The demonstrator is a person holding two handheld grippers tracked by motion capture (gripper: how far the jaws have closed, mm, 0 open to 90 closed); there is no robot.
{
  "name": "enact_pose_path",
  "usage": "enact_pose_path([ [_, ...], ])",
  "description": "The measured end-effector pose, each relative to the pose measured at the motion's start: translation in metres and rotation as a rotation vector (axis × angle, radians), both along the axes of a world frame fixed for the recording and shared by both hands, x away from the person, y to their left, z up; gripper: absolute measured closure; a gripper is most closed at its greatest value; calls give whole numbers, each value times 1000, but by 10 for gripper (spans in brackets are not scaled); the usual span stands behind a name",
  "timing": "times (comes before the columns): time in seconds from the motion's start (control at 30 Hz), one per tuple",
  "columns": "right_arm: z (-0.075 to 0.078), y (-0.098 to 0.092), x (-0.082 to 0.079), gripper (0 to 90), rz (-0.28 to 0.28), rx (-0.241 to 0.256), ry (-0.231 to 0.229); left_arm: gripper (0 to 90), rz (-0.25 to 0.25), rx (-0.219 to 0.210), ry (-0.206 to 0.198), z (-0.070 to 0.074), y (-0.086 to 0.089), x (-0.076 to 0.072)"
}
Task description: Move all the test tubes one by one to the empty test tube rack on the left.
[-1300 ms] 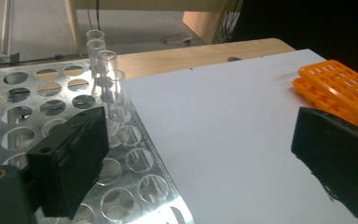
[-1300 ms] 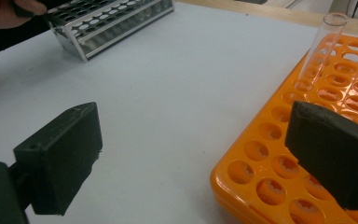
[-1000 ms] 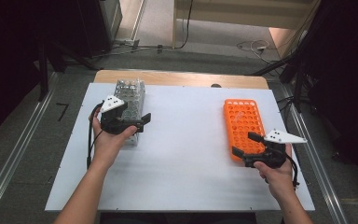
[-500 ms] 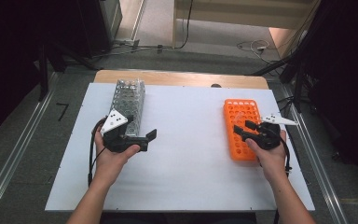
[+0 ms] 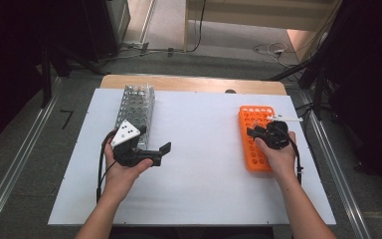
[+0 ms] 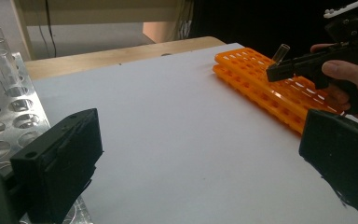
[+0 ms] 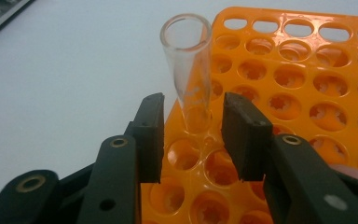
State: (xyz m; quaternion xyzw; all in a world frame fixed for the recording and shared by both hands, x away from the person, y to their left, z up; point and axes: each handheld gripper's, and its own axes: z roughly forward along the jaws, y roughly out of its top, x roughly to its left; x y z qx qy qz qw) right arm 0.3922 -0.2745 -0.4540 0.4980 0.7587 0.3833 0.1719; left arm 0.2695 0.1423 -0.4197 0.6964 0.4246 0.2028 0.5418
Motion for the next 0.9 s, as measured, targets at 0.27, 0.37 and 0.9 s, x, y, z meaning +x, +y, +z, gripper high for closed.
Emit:
enact_pose_path([
  [0.27, -1, 7, 5, 734, -26, -60, -8, 0, -9, -5, 2, 0, -3, -1],
  [0.37, 0, 8, 3, 739, -28, -65, -28, 0, -11, 0, 4, -1, -4, 0],
  [0.9, 29, -1, -23, 742, 19, 18, -178, 0, -48, -21, 11, 0, -9, 0],
])
